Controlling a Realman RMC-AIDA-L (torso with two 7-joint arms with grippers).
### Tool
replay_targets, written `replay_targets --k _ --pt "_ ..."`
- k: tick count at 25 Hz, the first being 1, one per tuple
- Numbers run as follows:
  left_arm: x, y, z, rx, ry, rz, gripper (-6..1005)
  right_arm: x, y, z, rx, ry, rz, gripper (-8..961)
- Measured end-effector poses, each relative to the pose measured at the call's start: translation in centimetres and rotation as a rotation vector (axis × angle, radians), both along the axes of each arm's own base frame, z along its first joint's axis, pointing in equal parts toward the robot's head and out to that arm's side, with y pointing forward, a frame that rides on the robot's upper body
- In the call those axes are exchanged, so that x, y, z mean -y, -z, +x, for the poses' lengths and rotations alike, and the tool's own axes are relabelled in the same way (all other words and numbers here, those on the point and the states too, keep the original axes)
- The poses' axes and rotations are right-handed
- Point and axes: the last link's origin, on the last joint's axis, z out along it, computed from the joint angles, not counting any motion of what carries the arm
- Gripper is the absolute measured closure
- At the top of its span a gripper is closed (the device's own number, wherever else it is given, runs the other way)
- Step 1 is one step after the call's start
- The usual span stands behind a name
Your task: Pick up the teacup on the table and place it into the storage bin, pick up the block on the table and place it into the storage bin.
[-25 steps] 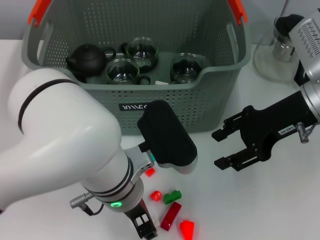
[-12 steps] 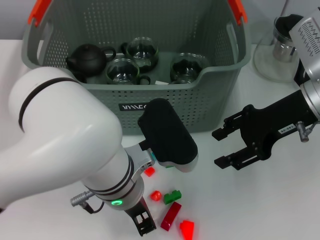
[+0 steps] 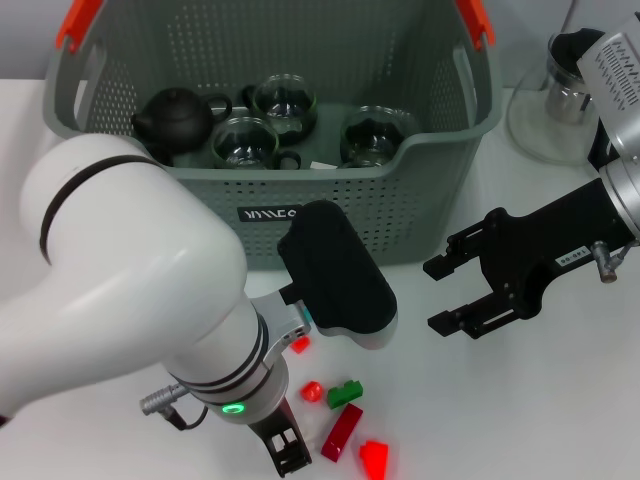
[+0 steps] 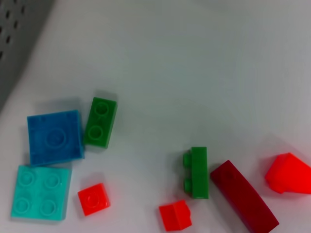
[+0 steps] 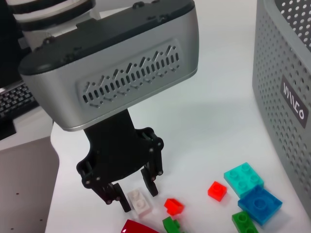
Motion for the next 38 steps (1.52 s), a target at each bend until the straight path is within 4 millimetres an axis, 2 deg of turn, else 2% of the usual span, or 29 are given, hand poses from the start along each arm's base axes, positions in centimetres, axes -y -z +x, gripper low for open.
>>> replay_targets --k 9,26,28,33,35,38 --pt "0.1 0.1 0.0 0.001 0.001 -0.003 618 0.0 0.0 0.0 0.0 0.0 0.0 238" --pt "0.1 0.1 0.0 0.001 -0.017 0.003 812 0.1 0.0 0.0 -0.003 0.0 -0.004 238" --pt "0.0 -0.2 0.1 0.001 -0.018 0.007 808 0.1 0.0 0.0 -0.003 0.002 -0.004 238" --pt "-0.5 -2.6 1.3 0.031 -0.034 0.048 800 0.1 -0.1 0.2 -0.009 0.007 0.0 238" --pt "-0.9 -4.1 1.9 0.064 -0.043 0.085 796 0.1 -0.2 0.3 -0.011 0.008 0.002 238" --pt "-1.6 -7.3 3.4 0.179 -0.055 0.179 791 0.2 -0.2 0.4 -0.01 0.011 0.0 237"
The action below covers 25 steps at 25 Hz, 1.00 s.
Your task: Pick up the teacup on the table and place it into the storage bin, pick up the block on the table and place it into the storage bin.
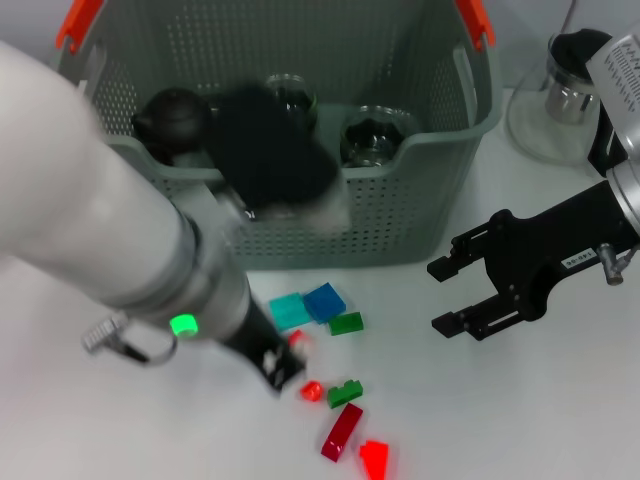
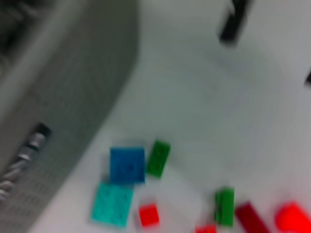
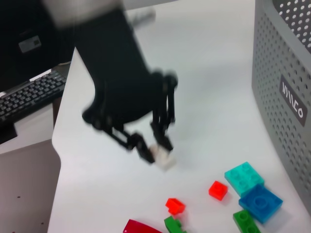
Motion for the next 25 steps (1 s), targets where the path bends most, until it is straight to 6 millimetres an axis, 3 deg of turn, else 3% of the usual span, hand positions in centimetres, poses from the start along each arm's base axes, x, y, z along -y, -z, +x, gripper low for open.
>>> replay_targets --k 8,12,15,19,25 --pt "-3.0 -7.8 3.5 0.375 -0.01 0.175 777 0.5 -0.2 0.3 0.001 0.011 -0.029 237" --pt "-4.9 -10.9 4.8 0.438 0.034 0.243 770 0.7 -0.2 0.4 0.001 0.014 -0.04 237" --pt "-7.4 -12.8 5.2 0.472 0.048 0.303 764 0.7 -0.2 0.3 0.001 0.013 -0.042 237" --pt "-12.0 -13.5 5.0 0.503 0.012 0.346 757 0.7 -0.2 0.1 -0.002 0.009 -0.049 237" --pt "-16.6 -12.2 3.8 0.515 -0.065 0.375 747 0.7 -0.3 -0.2 -0.012 0.008 -0.05 238"
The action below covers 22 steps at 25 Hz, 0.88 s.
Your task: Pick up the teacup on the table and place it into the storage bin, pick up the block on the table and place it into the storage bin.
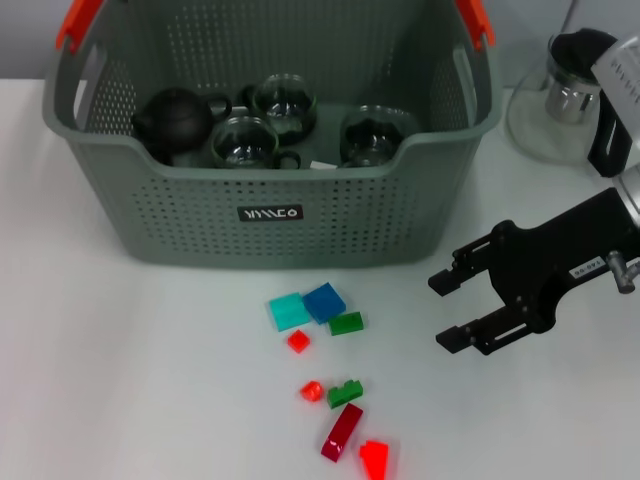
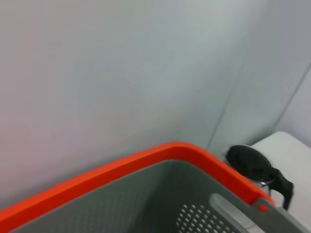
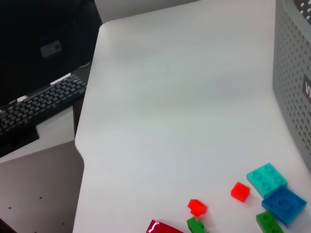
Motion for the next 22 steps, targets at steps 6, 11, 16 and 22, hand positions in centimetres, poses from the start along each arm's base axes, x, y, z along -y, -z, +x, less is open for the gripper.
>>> replay_targets --k 6,11,16,22 --pt "-1.2 0.5 -0.5 -0.008 -0.004 0.067 736 0.0 0.0 -0.2 -0.004 -0.004 -0.002 238" --pt "-1.3 0.5 -0.5 -0.037 -0.006 0.083 626 0.0 0.1 -0.3 -0.004 -0.006 -0.004 238" --pt "0.0 -0.5 -0.2 -0.05 0.037 0.1 516 -0.1 0.1 -0.3 -0.004 -0.006 -0.002 237" --pt "6.2 -0.3 1.0 -0.097 0.286 0.034 284 -0.1 0.2 -0.2 -0.004 -0.002 0.001 238"
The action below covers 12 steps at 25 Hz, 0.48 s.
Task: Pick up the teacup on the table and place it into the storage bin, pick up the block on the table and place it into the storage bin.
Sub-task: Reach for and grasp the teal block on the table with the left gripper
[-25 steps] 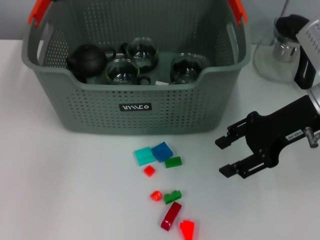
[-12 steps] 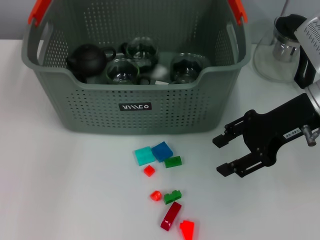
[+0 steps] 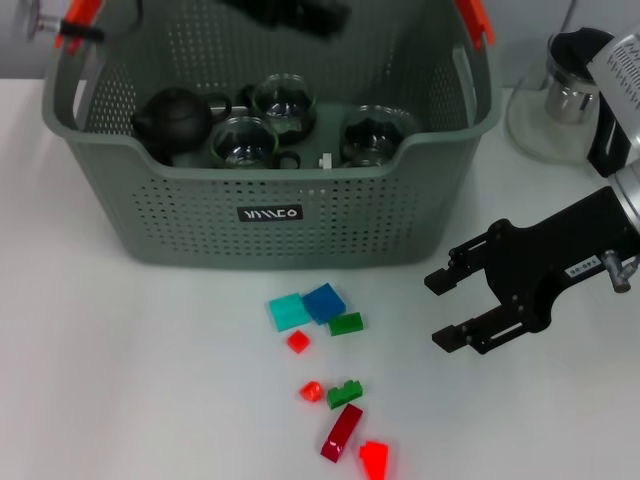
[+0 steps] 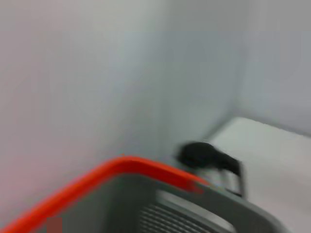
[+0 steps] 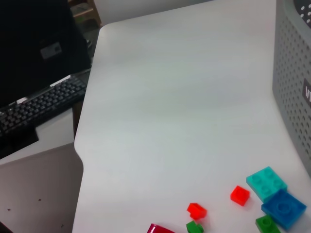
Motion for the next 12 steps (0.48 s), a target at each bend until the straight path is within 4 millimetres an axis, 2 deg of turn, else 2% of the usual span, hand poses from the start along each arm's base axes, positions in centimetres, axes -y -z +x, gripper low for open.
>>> replay_targets --k 4,6,12 --pt "4.9 1.6 -0.2 -0.057 0.157 -0.108 145 0.0 0.0 0.0 -0.007 0.007 0.003 237" --pt "6.6 2.5 -0.7 -0.072 0.195 -0.161 76 0.0 0.0 0.1 -0.008 0.011 0.007 237" --pt "10.1 5.2 -3.0 -0.149 0.224 -0.364 48 0.0 0.1 0.2 -0.009 0.014 0.013 237"
